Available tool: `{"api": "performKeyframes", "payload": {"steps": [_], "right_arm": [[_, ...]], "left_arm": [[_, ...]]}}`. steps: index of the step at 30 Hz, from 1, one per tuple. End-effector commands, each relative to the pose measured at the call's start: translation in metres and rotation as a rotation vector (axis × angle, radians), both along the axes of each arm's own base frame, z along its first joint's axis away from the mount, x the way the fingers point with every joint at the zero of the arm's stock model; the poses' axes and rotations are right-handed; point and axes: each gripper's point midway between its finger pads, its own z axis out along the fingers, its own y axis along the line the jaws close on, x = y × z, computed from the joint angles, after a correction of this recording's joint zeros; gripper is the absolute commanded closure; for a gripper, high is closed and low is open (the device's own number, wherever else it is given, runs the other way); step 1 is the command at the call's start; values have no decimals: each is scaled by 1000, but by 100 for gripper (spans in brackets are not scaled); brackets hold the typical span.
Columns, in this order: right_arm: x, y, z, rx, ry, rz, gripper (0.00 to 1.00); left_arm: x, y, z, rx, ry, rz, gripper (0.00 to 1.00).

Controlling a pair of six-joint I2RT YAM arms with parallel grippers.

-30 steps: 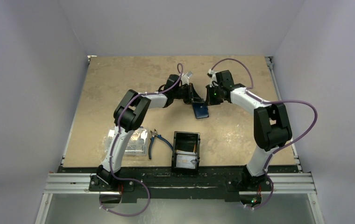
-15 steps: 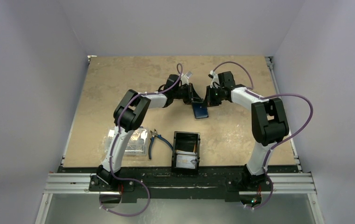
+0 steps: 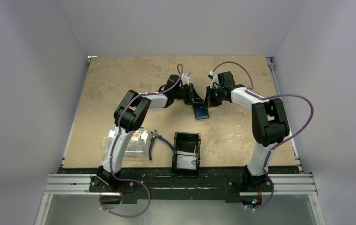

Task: Put the credit cards into the card holder
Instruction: Close the card holder at the center of the board.

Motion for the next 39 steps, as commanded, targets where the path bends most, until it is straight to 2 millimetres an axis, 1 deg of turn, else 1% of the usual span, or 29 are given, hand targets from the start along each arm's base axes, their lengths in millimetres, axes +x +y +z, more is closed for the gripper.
{"api": "performKeyframes", "payload": {"steps": [1,8,11,12,15,19,22,23,25,27,29,30,32,33,34,36,39], "right_arm": [[1,12,-5,-27,-6,30,100],[-1,36,-2,-9,-43,54,100],[1,42,3,7,-82,58,100],[-1,44,0,8,-76,69,100],[-7,39,-16,-61,-42,79,100],[-15,37,-24,-95,-40,92,100],[-18,36,-29,-103,-28,90,100],[-18,37,-30,-96,-23,91,100],[-19,38,-32,-85,-13,80,100],[-20,36,-38,-88,0,75,100],[-21,36,-44,-79,15,72,100],[-22,35,-49,-77,25,72,100],[-24,34,-55,-72,42,65,100],[-25,34,-58,-68,51,65,100],[-25,34,-60,-60,55,64,100],[-27,34,-61,-44,66,62,100],[-26,33,-60,-19,76,66,100]], "left_arm": [[-14,21,-68,155,155,43,100],[-17,22,-76,160,183,50,100],[-18,23,-78,160,192,52,100],[-19,23,-78,160,194,51,100],[-19,22,-78,155,197,51,100],[-19,21,-77,148,202,52,100],[-14,22,-65,125,196,52,99],[-10,24,-58,119,186,60,95],[2,31,-43,112,172,78,82],[16,43,-26,98,153,103,69],[27,55,-8,78,140,119,61],[32,61,0,69,133,127,59],[38,73,16,62,118,140,44],[38,79,24,61,109,149,41],[38,83,31,60,96,155,39],[33,94,41,92,76,169,39],[24,112,44,168,42,197,41]]}}
